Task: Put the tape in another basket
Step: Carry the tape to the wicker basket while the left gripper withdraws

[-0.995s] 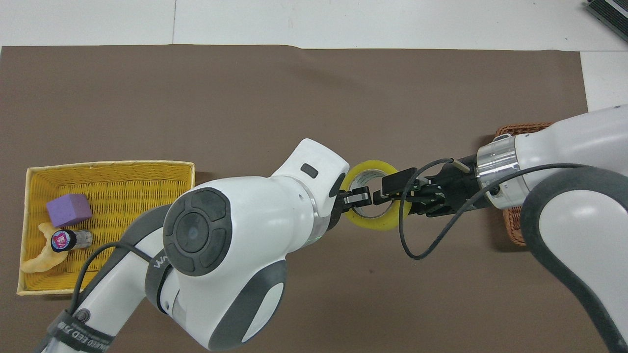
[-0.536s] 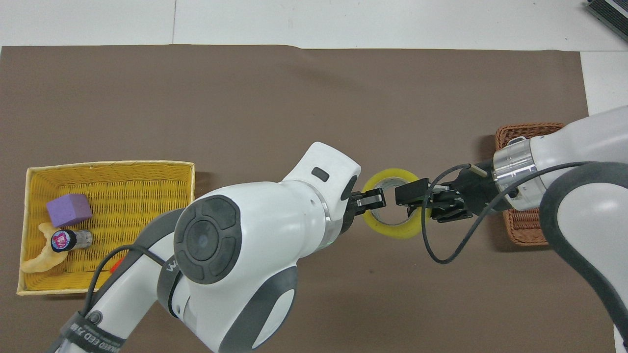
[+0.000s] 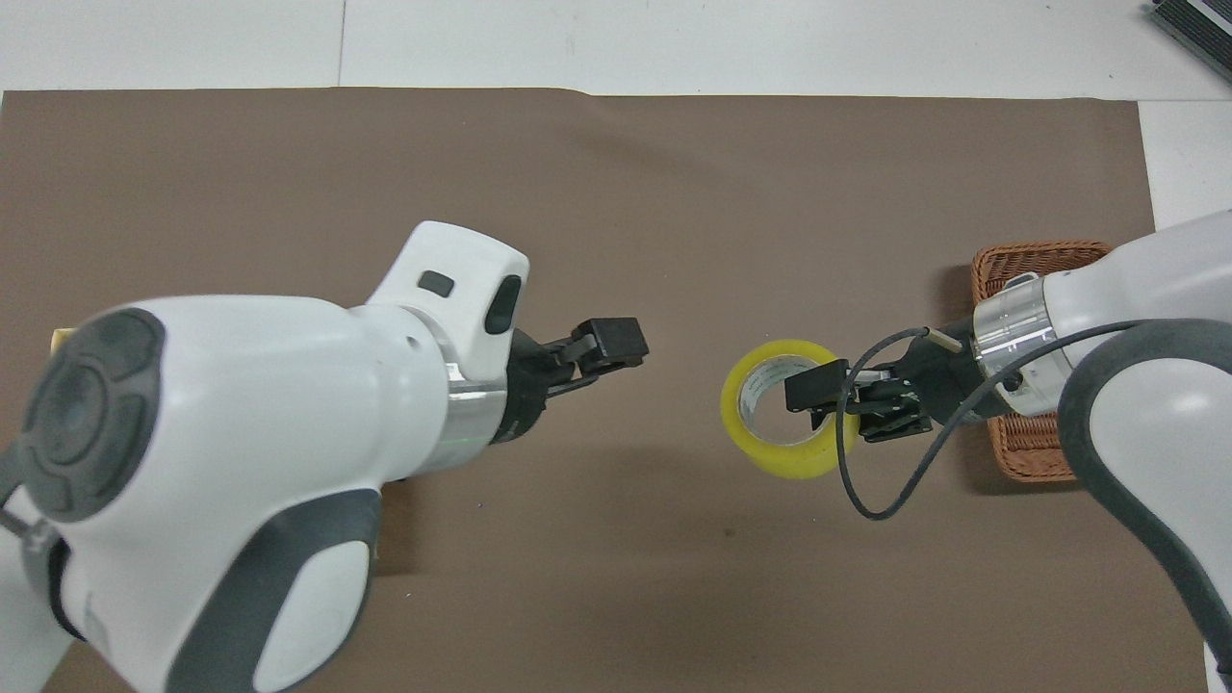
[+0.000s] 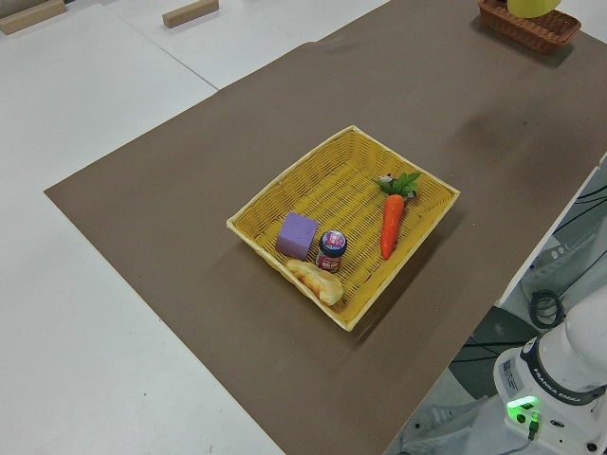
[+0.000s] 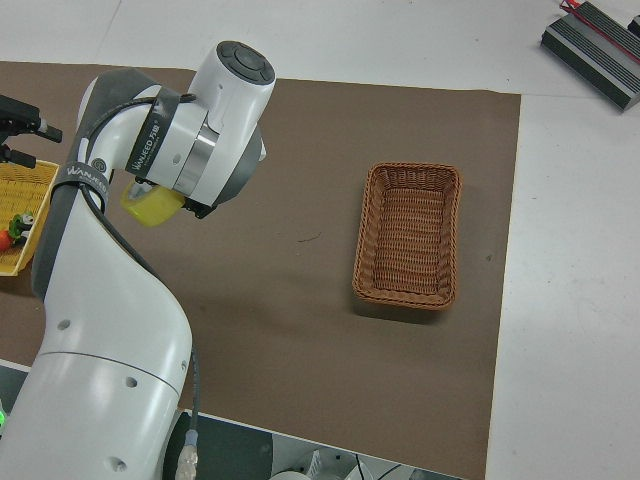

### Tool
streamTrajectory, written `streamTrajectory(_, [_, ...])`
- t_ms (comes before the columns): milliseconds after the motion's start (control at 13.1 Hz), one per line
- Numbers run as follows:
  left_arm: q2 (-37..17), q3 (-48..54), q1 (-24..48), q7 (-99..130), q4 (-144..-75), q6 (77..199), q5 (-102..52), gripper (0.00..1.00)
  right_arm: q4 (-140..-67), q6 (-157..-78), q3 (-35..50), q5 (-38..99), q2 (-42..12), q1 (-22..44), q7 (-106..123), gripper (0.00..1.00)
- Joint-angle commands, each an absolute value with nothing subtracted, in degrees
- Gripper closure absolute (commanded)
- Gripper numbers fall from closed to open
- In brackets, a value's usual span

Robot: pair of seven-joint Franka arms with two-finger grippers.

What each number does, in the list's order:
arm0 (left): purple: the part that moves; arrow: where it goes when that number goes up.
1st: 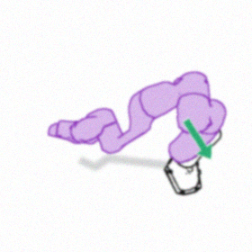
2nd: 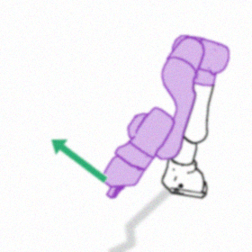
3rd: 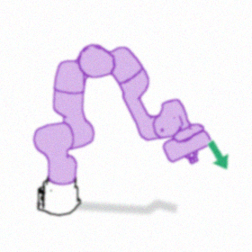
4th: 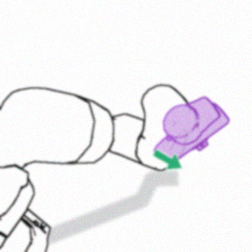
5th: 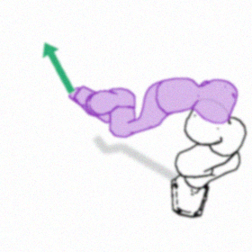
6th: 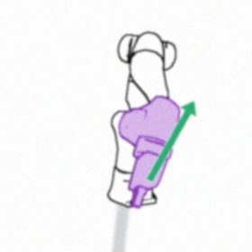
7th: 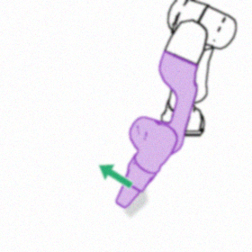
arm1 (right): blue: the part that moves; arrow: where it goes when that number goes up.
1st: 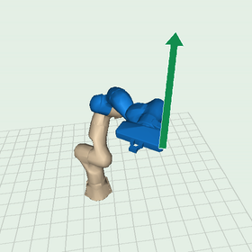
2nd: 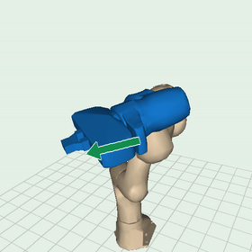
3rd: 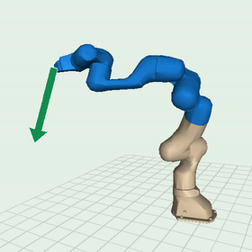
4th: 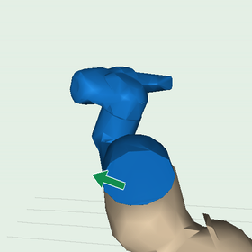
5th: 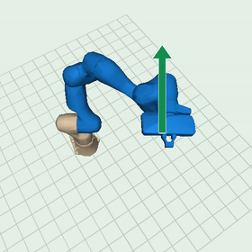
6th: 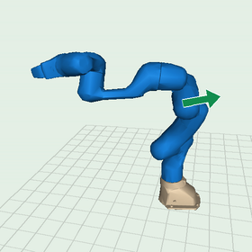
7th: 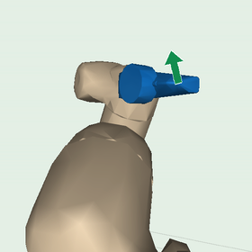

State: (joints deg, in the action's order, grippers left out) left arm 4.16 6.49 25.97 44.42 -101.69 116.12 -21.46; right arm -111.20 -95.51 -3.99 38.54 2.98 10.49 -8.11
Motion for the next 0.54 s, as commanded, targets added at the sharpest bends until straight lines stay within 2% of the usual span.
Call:
streamTrajectory(0, [4.9, 6.9, 18.5, 33.5, -100.3, 106.8, -20.8, 0.0, -112.0, -93.4, -3.8, 37.4, 4.3, 9.5, -6.2, 1.0])
streamTrajectory(306, [5.2, 6.9, 7.4, 18.8, -97.0, 95.6, -12.6, 0.0, -111.3, -93.4, -3.8, 37.4, 4.2, 9.4, -6.5, 1.0])
streamTrajectory(459, [5.2, 6.9, 3.5, 15.0, -94.4, 92.0, -7.5, 0.0, -111.2, -94.1, -3.9, 35.5, 3.9, 7.1, -5.8, 1.0])
